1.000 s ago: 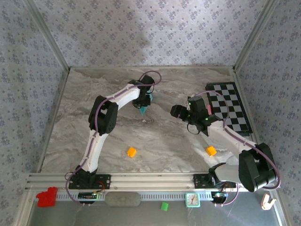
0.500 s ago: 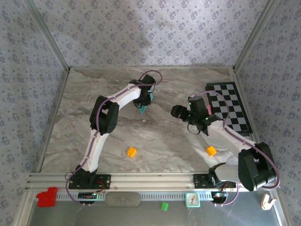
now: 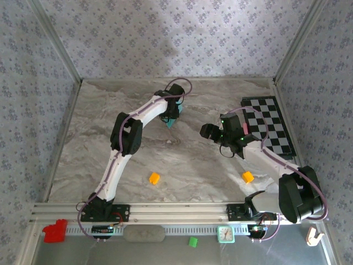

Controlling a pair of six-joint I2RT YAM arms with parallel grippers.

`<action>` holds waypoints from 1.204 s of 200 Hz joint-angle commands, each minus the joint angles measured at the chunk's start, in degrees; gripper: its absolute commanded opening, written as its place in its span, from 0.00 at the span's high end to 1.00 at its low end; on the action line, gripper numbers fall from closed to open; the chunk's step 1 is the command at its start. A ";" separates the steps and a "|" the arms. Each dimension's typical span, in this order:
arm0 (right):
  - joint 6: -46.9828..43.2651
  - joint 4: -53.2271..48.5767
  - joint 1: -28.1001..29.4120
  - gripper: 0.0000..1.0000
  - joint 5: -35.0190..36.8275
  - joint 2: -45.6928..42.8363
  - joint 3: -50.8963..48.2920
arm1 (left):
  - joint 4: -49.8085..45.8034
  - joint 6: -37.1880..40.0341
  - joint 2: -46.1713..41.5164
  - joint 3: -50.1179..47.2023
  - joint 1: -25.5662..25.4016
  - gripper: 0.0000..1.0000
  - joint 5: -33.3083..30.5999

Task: Fold a paper plane with a square sheet of paper (pick it up from the middle)

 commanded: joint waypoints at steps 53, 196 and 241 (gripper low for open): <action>-0.30 -1.82 -0.99 0.21 0.60 0.15 1.18 | -6.01 -0.23 -6.50 4.84 -0.83 0.59 -1.15; -24.93 -6.03 -4.18 0.00 22.94 -12.53 8.70 | 27.41 6.70 -56.61 -46.55 2.98 0.00 -20.48; -32.96 7.03 -5.02 0.00 31.87 -16.55 -3.12 | 45.49 8.94 -72.81 -73.59 13.24 0.00 -20.82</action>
